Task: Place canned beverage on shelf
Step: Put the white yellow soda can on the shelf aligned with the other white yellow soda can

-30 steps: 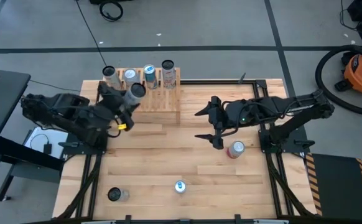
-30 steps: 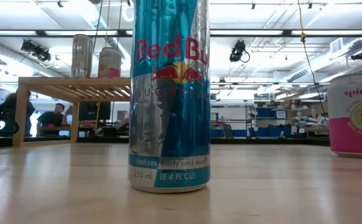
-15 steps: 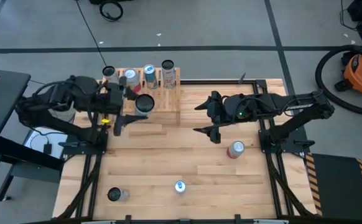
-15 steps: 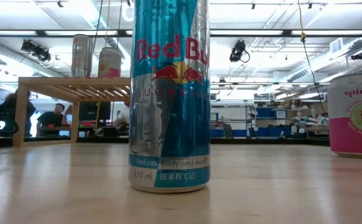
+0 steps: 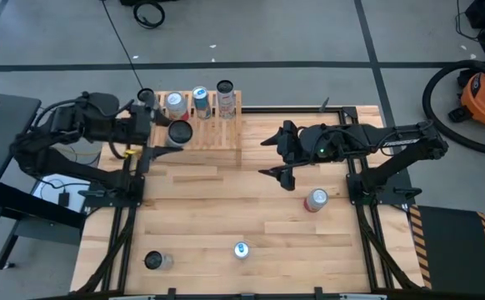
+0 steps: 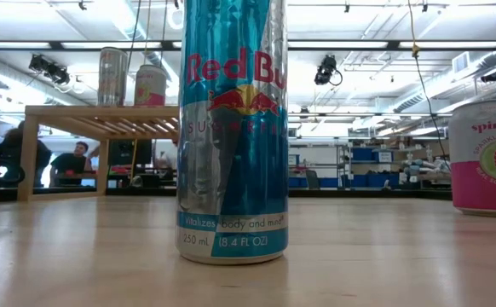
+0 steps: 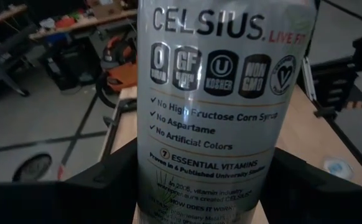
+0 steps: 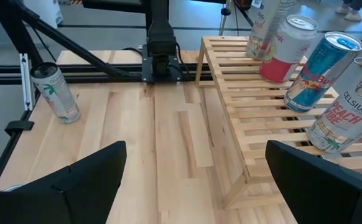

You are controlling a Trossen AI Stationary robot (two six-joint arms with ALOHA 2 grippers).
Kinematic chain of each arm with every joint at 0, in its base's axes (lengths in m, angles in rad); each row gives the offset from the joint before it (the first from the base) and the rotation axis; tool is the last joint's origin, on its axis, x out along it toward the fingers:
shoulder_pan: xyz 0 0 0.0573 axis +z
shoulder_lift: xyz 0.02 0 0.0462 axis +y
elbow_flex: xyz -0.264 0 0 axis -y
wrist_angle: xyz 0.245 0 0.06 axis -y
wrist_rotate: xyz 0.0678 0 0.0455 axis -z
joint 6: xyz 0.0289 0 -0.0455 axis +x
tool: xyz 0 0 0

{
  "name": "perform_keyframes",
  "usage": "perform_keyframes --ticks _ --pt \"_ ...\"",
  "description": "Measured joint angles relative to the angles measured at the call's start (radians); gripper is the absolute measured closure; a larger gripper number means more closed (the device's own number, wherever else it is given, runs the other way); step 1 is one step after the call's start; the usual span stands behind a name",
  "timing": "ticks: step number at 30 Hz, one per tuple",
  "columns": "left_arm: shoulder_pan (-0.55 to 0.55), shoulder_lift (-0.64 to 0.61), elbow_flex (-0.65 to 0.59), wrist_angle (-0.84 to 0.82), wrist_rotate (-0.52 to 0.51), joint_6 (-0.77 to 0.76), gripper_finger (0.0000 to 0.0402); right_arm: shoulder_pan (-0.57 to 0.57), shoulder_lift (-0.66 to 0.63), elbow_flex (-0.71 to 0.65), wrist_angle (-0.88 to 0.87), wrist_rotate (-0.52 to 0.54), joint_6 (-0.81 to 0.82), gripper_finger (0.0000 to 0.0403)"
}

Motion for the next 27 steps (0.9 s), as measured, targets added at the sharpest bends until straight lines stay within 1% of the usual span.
perform_keyframes --ticks 5,11,13,21,25,27 --pt "-0.001 -0.039 0.0 -0.056 0.002 -0.026 0.0143 0.0 0.0 0.0 0.006 0.016 0.0 0.0007" --pt "-0.001 -0.05 0.0 -0.1 0.001 -0.027 0.0143 0.0 0.0 0.0 0.006 0.016 0.025 0.0007" --pt "-0.001 -0.05 0.0 -0.092 0.001 -0.03 0.0143 0.0 0.0 0.0 0.006 0.018 0.039 0.0007" --pt "-0.001 -0.025 0.0 0.096 -0.008 -0.124 0.0143 0.0 0.0 0.0 0.026 0.018 0.041 0.0007" --pt "-0.001 0.016 0.0 0.206 -0.065 -0.132 0.0143 0.0 0.0 0.0 0.028 0.018 0.037 0.0007" --pt "-0.001 0.039 0.0 0.235 -0.094 -0.109 0.0143 0.0 0.0 0.0 0.028 0.018 0.037 0.0007"
